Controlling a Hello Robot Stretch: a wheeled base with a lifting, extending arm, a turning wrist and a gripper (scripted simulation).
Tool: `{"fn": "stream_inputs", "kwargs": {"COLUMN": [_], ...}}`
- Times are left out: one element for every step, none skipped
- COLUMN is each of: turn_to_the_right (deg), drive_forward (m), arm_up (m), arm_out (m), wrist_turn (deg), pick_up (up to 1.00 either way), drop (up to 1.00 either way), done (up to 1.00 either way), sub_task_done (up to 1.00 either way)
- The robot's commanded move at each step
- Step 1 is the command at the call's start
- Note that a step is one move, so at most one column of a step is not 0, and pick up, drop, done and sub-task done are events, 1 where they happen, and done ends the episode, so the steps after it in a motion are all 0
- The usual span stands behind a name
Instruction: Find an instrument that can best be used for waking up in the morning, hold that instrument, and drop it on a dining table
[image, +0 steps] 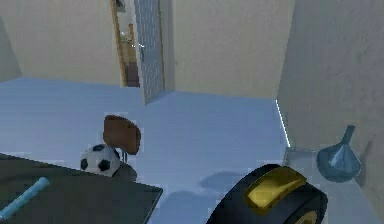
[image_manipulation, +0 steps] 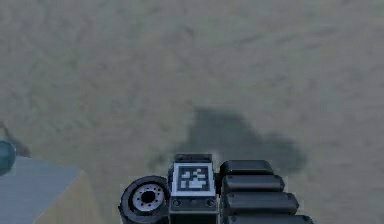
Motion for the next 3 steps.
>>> {"fn": "stream_inputs", "kwargs": {"turn_to_the_right": [21.0,-21.0,3.0], "drive_forward": [0.0,0.0,0.0], "arm_up": [0.0,0.0,0.0], "arm_out": [0.0,0.0,0.0], "wrist_turn": [0.0,0.0,0.0], "pick_up": [0.0,0.0,0.0], "drop": [0.0,0.0,0.0], "done": [0.0,0.0,0.0], "sub_task_done": [0.0,0.0,0.0]}}
